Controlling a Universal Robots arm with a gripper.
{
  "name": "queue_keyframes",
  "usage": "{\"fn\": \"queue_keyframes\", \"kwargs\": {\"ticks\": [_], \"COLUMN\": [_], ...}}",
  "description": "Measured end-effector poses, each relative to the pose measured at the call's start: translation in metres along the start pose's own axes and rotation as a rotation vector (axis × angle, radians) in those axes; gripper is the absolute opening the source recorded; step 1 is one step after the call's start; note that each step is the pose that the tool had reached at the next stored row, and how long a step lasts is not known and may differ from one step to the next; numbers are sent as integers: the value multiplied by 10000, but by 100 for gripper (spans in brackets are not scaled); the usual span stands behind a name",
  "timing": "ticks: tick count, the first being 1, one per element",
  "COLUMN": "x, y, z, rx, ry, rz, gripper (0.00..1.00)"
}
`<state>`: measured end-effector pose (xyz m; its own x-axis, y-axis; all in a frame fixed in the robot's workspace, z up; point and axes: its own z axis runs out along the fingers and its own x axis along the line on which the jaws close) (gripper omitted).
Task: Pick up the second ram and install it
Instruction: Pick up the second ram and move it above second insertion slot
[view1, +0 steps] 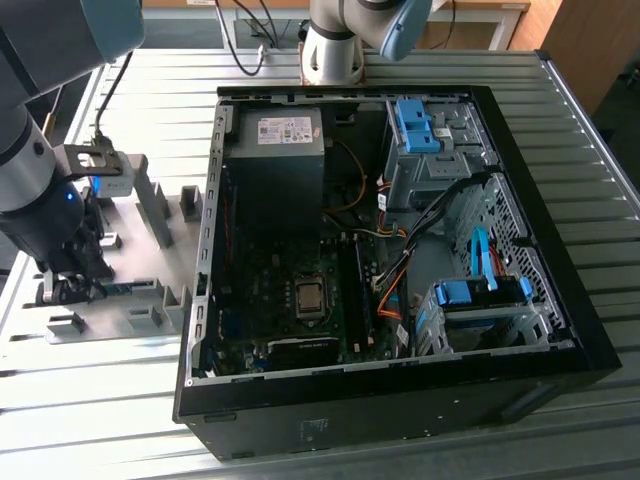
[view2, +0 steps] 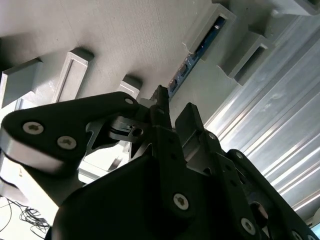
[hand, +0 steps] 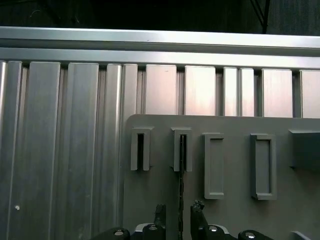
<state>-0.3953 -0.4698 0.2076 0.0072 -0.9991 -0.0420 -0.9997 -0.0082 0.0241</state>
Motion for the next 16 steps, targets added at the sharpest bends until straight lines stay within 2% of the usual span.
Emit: {"fn": "queue_keyframes", "kwargs": {"ticks": [5,13,15,16], "x": [3,-16,-17,-17], "y": [18,36,39,43], "z": [72,113,122,125], "rx": [20,21,23,23], "ry": [-5,-16,-24,-30], "rz": [-1,-3,-2,-1], "gripper": [33,33,32,25]}}
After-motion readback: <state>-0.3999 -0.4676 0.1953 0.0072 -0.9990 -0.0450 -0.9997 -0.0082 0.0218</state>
